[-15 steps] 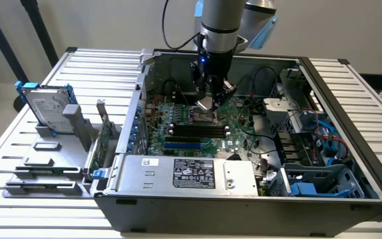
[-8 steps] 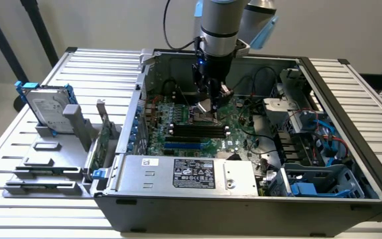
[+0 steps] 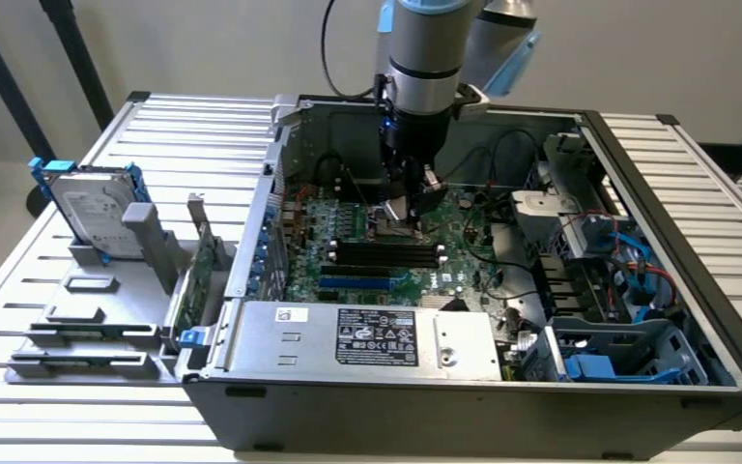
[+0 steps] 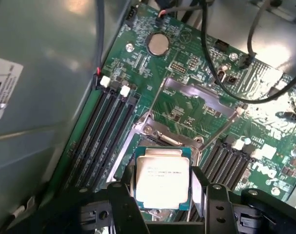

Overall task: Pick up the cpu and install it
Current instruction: 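Place the cpu into insertion slot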

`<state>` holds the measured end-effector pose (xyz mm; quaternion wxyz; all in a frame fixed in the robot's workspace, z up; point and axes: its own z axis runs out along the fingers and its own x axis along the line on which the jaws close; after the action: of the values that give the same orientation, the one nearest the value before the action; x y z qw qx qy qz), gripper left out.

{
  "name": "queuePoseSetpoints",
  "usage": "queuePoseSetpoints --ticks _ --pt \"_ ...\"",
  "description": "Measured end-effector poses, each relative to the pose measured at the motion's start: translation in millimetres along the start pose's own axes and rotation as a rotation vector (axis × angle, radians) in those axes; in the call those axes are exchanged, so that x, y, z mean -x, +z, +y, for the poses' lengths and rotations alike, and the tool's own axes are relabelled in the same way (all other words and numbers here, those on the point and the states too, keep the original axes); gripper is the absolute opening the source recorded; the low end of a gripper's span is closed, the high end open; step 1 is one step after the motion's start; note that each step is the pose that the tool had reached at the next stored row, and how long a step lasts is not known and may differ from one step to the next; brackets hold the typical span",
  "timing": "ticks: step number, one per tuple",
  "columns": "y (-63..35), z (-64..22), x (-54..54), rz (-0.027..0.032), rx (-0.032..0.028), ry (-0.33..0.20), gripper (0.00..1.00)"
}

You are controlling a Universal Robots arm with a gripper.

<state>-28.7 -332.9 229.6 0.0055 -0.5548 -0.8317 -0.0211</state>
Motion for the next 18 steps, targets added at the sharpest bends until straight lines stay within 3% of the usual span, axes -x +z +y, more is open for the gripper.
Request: queuePoseSetpoints --ticks 18 --pt "5.3 -0.7 0.0 -0.0082 0.0093 0.284 0.55"
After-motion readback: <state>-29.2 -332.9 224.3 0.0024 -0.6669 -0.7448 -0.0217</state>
